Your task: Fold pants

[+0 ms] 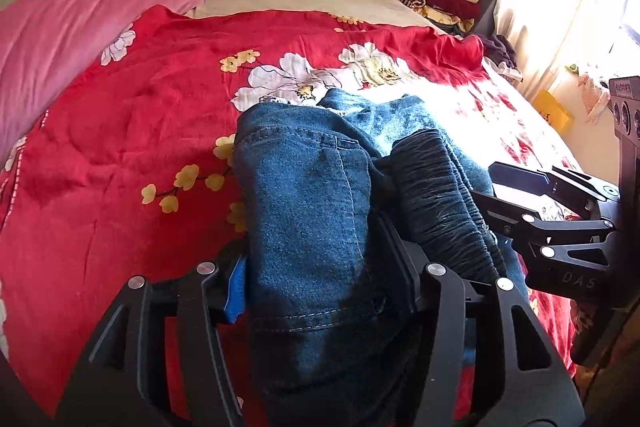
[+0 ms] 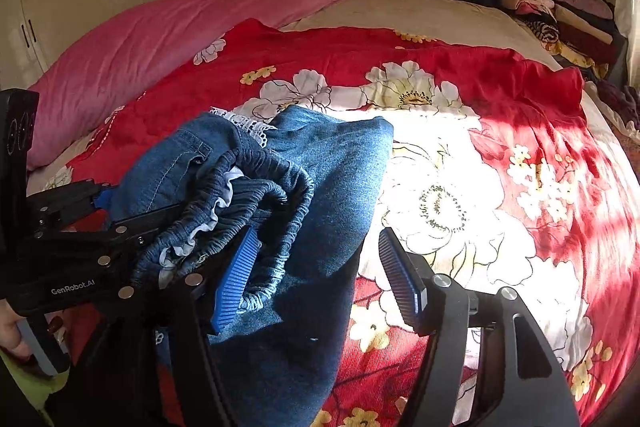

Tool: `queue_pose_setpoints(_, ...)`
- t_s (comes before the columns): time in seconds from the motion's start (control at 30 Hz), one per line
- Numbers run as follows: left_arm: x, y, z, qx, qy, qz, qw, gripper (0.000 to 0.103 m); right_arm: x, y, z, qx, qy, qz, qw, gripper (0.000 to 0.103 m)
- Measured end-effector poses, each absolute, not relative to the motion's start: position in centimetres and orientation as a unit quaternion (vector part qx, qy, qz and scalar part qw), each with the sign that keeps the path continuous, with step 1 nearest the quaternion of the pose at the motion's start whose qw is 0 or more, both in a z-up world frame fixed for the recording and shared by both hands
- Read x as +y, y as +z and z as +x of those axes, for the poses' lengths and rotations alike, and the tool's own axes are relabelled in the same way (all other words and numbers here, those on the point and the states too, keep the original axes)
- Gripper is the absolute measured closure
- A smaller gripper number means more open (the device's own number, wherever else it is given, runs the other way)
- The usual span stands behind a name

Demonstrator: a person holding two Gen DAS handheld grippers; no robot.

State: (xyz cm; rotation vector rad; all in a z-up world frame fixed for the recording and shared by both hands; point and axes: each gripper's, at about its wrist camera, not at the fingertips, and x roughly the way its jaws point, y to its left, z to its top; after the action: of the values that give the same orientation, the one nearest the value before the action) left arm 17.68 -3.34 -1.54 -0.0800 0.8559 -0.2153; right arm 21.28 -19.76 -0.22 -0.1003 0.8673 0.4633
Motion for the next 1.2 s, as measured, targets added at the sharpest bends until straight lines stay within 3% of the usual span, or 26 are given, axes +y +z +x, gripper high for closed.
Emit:
queue_pose_setpoints(0.13,-3.3,-1.5,17.7,0.414,-0.104,-0.038,0.903,0.050,-19.8,-0.2,21.2,0.418,0.220,-0.048,0.880,0.041)
queue_pose_setpoints(0.23,-3.3,-1.5,17.6,0.414,-0.102,-0.039,0.904,0.047,-20.0,-0.1,21.0,0.414,0.211,-0.049,0.884,0.027)
queue_pose_setpoints(0.47,-3.1,-1.3,17.4,0.413,-0.098,-0.039,0.905,0.037,-20.3,0.3,20.9,0.411,0.205,-0.047,0.887,0.022)
queue_pose_setpoints(0.57,-3.0,-1.1,17.2,0.411,-0.097,-0.041,0.906,0.033,-20.4,0.6,20.8,0.405,0.199,-0.047,0.891,0.013)
queue_pose_setpoints(1.03,-2.0,0.0,16.7,0.404,-0.082,-0.051,0.910,0.010,-21.0,1.5,20.4,0.397,0.184,-0.037,0.899,0.005)
queue_pose_setpoints(1.2,-1.5,0.7,16.5,0.402,-0.074,-0.056,0.911,0.010,-21.0,2.0,20.1,0.394,0.180,-0.036,0.901,0.005)
